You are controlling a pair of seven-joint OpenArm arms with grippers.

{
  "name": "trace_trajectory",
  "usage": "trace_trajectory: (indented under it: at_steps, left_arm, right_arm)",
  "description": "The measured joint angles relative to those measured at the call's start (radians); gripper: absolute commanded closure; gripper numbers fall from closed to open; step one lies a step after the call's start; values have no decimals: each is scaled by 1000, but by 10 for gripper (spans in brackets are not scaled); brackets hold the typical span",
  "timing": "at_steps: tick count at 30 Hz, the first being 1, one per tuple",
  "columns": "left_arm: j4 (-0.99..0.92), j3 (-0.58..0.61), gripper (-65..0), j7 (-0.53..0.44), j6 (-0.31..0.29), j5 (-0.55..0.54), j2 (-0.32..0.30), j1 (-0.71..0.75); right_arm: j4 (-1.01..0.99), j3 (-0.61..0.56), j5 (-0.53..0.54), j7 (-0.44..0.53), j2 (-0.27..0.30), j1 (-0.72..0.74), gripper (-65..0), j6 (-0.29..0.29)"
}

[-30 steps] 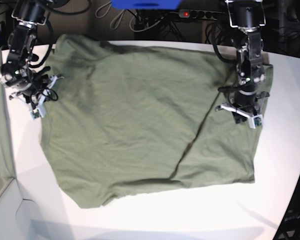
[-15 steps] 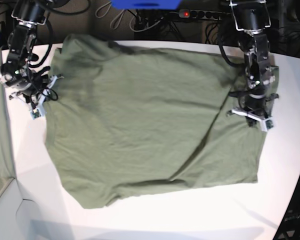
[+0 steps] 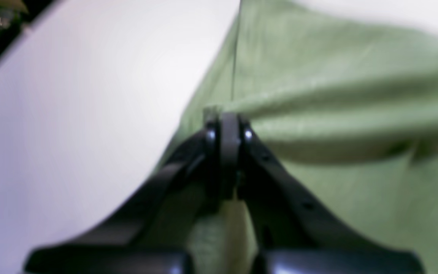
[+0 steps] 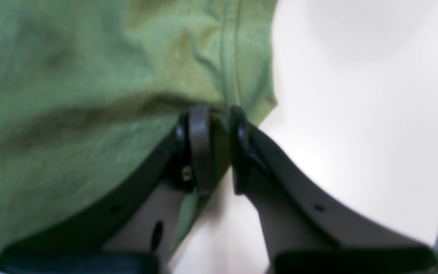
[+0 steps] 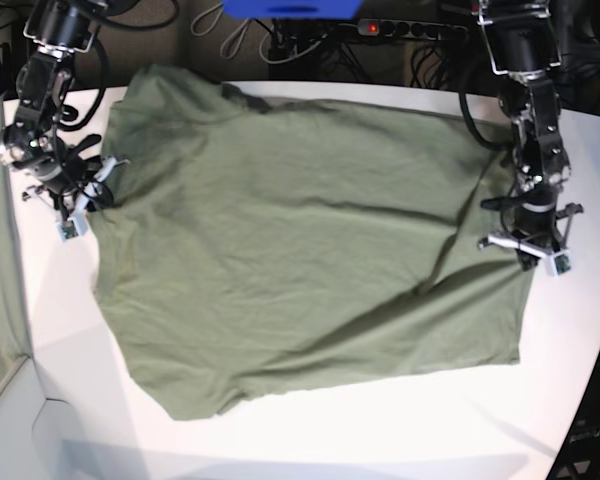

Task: Layout the t-shirt on the table in an organized manner, then fold the t-shirt properly
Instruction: 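Smooth the shirt's side edge with the left gripper, right gripper holding, then slide the left gripper along the side edge toward the shirt's shoulder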

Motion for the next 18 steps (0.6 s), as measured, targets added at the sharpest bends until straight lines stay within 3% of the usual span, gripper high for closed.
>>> trace_trajectory:
  at_steps: [8,18]
  left_arm:
    - [-147,-42,0,-4,6,0,-78,-107]
    - [-210,-40,0,-7,6,9,-85,-199]
  right_arm:
    - [-17,1,6,24,5,-6,-86,-2]
    - [-12,1,20,51,2,-32,-85,-3]
